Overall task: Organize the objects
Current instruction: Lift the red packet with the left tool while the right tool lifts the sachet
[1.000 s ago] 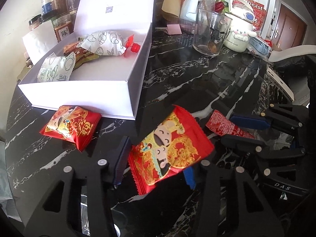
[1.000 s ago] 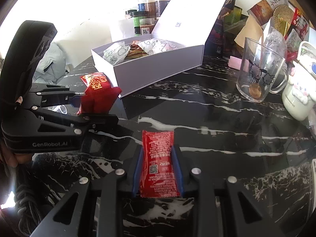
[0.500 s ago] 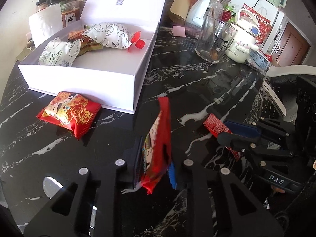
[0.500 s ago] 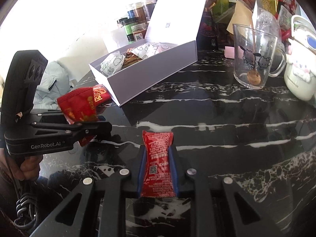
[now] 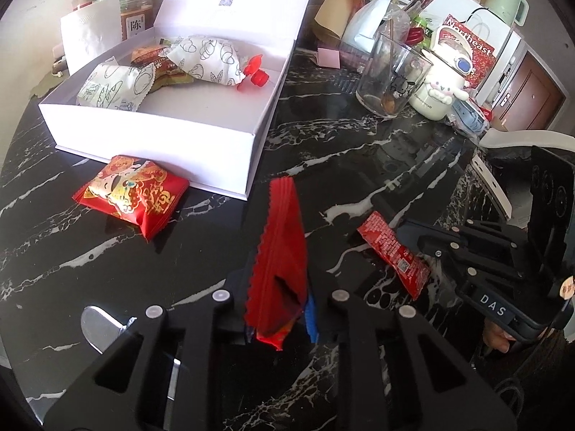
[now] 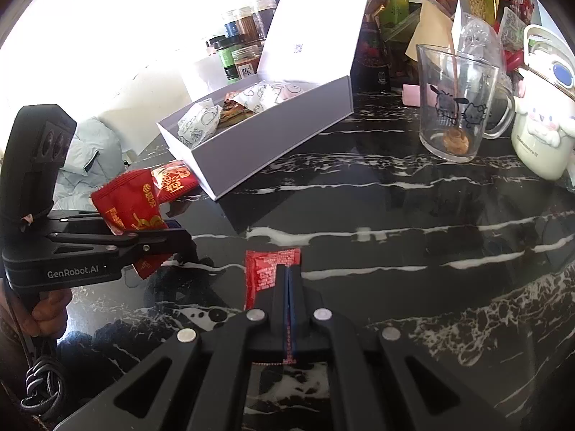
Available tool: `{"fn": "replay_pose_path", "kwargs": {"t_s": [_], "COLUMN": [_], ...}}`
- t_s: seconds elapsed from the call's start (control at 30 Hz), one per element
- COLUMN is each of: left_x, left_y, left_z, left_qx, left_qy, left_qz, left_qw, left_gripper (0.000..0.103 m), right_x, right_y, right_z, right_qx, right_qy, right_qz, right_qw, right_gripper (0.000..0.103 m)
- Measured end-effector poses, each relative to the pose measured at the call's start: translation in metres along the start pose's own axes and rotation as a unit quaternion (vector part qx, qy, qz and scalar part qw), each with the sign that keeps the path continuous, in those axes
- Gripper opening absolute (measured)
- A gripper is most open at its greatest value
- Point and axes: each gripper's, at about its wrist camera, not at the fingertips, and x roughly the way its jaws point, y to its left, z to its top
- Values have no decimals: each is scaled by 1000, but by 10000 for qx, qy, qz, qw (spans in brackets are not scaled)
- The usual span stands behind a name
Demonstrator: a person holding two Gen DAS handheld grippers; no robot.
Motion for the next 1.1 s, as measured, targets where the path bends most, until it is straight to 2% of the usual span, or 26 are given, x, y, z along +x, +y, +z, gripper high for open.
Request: {"fn": "replay_pose_path", "kwargs": {"t_s": [0.1, 0.13, 0.17, 0.23, 0.33, 0.47, 0.7, 0.73, 0.77, 0.8, 0.97, 1.1], "left_x": [-1, -2, -2, -4, -6, -6, -7, -7, -6, -6, -5, -6], "left_y": [2, 2, 2, 3, 5, 4, 4, 4, 3, 3, 2, 2], "left_z": [-2, -3, -4, -5, -6, -7, -9, -9, -9, -9, -10, -9], "left_qx": [-27, -3, 13, 11, 1, 84, 175, 186, 198, 212, 180, 92], "left_qy": [15, 12, 9, -4, -15, -6, -3, -3, -1, 3, 18, 32], "left_qz": [-32, 1, 34, 47, 56, 160, 214, 221, 232, 241, 203, 86], "left_qw": [10000, 10000, 10000, 10000, 10000, 9998, 9996, 9996, 9995, 9995, 9996, 9999], "left_gripper": [20, 20, 20, 20, 20, 20, 20, 20, 20, 20, 20, 19], "right_x": [-4, -4, -3, -2, -3, 1, 2, 2, 3, 3, 2, 0], "right_y": [8, 10, 12, 14, 17, 21, 23, 24, 24, 25, 20, 16], "right_z": [-1, -2, -2, -4, -7, -10, -13, -13, -13, -13, -11, -11], "right_qx": [-178, -230, -264, -268, -296, -378, -505, -527, -582, -653, -555, -395], "right_qy": [-67, -66, -41, 64, 54, 178, 146, 143, 133, 121, 114, 122], "right_qz": [-102, -167, -239, -267, -148, -303, -558, -601, -699, -807, -655, -456], "right_qw": [9998, 9996, 9994, 9993, 9994, 9987, 9971, 9967, 9958, 9945, 9962, 9981], "right_gripper": [5, 13, 32, 60, 60, 60, 60, 53, 37, 31, 23, 21]}}
